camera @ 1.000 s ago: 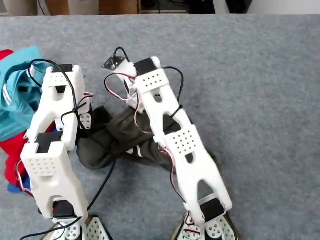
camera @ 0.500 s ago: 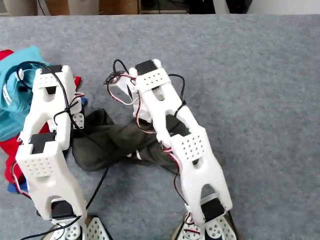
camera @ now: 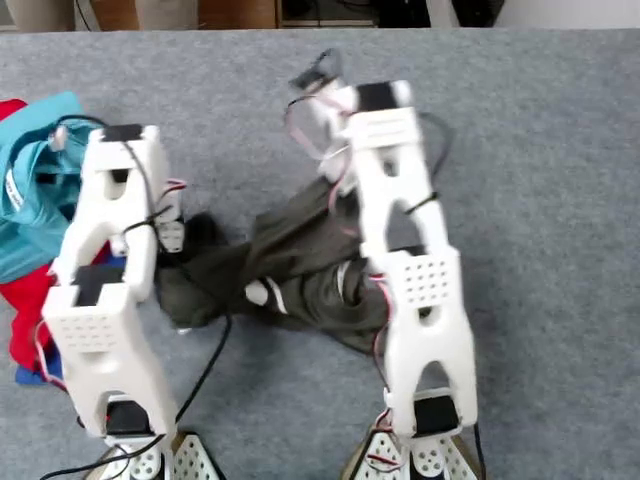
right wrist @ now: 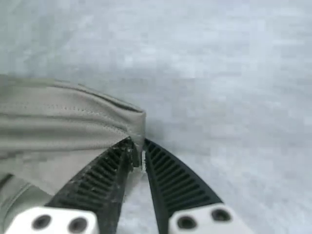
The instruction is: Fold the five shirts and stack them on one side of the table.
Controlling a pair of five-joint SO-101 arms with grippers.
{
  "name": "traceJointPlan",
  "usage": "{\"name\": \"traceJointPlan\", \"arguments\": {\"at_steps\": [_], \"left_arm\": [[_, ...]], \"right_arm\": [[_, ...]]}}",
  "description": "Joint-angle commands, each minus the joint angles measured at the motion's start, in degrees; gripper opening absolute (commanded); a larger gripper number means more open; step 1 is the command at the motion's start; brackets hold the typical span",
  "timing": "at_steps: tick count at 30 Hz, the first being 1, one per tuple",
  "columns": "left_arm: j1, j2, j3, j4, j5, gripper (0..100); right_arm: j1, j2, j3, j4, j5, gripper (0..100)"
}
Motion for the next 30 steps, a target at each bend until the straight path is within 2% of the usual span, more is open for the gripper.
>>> {"name": "traceJointPlan", "arguments": {"at_steps": [1,8,15,19,26,30], "left_arm": [[9.14,-4.09,-6.86,1.32,0.26,2],[21.45,-10.51,-17.49,1.14,4.66,2],[22.59,-11.65,-27.87,1.32,14.95,2],[23.3,-19.56,-29.27,1.32,14.51,2],[26.9,-39.6,-26.64,1.32,13.63,3],[28.75,-51.47,-18.73,1.32,13.89,19]], "right_arm": [[7.69,-8.66,-2.15,1.23,-1.58,0.2],[21.85,-27.3,15.16,1.14,-1.05,0.2],[31.34,-48.31,25.89,0.97,6.51,0.2],[32.66,-60.35,26.51,0.97,9.32,0.2],[30.81,-81.98,26.24,0.88,9.76,0.3],[28.88,-92.35,26.15,0.79,9.32,0.3]]}}
